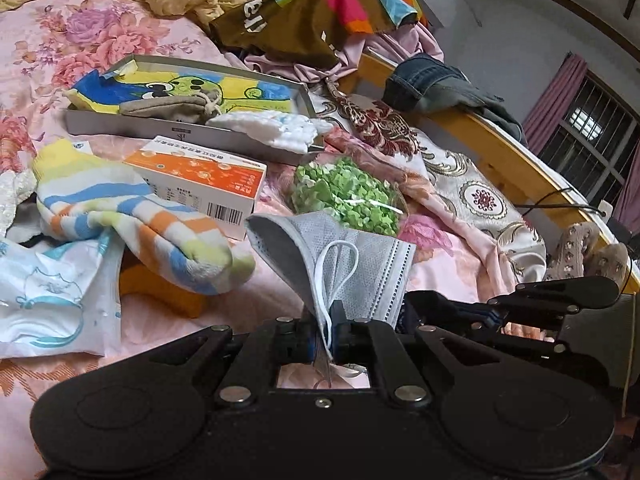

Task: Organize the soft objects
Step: 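Lift and carry the mask and sock with both tools over the painting tray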

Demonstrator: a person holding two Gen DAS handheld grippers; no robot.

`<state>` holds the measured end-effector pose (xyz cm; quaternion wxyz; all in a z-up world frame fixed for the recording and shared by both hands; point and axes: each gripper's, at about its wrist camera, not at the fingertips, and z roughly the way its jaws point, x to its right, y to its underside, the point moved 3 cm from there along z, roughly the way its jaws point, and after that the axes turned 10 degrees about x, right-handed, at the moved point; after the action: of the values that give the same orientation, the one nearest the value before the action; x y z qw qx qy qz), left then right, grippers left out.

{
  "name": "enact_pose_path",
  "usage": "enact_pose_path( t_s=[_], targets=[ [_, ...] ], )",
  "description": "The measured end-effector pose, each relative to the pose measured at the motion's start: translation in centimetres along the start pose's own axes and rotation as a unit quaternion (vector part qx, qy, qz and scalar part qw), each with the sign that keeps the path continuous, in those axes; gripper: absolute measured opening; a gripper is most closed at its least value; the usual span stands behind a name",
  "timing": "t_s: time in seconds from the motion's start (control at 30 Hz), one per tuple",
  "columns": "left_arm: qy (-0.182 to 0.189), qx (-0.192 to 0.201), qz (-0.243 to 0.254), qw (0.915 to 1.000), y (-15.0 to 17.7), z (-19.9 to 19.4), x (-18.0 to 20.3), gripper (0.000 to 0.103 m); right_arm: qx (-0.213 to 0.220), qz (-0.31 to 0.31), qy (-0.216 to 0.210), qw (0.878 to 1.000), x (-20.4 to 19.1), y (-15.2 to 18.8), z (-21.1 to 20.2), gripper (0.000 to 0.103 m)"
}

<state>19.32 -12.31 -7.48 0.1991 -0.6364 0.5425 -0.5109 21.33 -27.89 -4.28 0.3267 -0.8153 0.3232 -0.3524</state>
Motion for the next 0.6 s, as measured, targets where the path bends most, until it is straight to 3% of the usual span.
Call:
enact_pose_path(
  t_s=[0.37, 0.6],
  targets=[
    [0.018, 0.022, -0.002, 0.9996, -3.5, -0.2, -0.1, 0.006, 0.053, 0.03, 0.014, 0.998, 1.9, -3.2, -1.2, 0.002],
    [0.002, 0.031, 0.022, 0.9993, -7.6, 0.3, -1.2, 0.006, 0.092, 0.037, 0.01, 0.995, 2.5, -7.4, -0.6, 0.002]
  ],
)
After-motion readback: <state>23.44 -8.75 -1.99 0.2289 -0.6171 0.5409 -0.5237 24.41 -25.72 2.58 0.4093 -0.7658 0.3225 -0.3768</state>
